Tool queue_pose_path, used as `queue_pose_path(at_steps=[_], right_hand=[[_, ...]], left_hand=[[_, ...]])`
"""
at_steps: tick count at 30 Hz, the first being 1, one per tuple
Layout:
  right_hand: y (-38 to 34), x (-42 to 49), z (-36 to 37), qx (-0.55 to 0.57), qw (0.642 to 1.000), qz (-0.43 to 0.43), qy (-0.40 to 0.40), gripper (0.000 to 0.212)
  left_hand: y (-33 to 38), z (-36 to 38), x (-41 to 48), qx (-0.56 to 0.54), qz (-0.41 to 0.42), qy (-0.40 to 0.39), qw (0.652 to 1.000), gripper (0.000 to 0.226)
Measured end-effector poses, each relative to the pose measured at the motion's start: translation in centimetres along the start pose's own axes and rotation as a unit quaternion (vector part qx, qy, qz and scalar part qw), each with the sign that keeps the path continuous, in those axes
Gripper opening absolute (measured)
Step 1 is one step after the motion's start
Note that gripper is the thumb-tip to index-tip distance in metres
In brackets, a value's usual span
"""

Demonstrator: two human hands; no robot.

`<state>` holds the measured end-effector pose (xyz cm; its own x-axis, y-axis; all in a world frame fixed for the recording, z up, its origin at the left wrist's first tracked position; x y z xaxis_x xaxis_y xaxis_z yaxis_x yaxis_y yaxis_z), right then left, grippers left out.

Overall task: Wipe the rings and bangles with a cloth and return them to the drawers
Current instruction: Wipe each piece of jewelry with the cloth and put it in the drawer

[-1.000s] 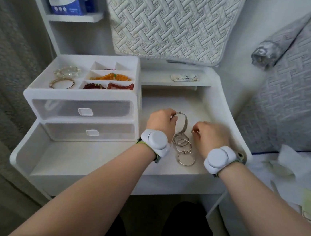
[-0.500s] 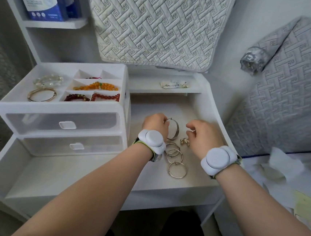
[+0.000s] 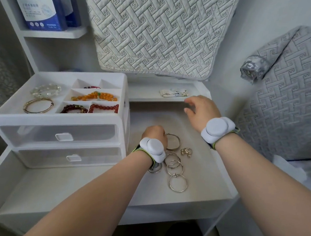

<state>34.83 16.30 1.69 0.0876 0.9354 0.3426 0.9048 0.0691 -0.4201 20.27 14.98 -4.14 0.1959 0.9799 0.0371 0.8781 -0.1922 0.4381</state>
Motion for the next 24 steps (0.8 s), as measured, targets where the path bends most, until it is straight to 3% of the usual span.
queue_pose_path(at_steps=[8,13,17,21,24], right_hand=[[-1.6,4.5,1.5,-0.069,0.996,-0.054,-0.011,0.037],[-2.1,5.7,2.6,-0.126,0.989,-0.070,-0.041,0.038],[-2.1,5.8,2.7,-0.167,0.983,-0.070,-0.007,0.035],[-1.9,5.9,2.5,-0.136,0.988,-0.067,0.031,0.026],[-1.6,5.4,1.8,-0.018,0.996,-0.051,0.071,0.022]], left_hand=[[-0.4,-0.1,0.6,0.008,0.004,-0.003,1.000,0.010],[-0.6,0.0,0.6,-0.018,0.021,0.016,0.999,0.024],[-0.8,0.1,0.7,-0.029,0.037,0.037,0.998,0.023],[-0.7,0.0,0.7,-0.034,0.063,0.073,0.995,0.025],[-0.2,-0.5,0.8,-0.081,0.079,0.121,0.986,0.028]])
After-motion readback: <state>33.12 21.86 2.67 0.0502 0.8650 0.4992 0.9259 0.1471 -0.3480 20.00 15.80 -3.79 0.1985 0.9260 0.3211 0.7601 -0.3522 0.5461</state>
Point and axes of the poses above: each hand's wrist, its own x-axis towards the middle knuckle, its own z-axis out of the palm, y = z × x, the point moved 2 cm from there along x, towards the middle knuckle, and after that the axes turned 9 degrees about z, right-handed, at the moved point
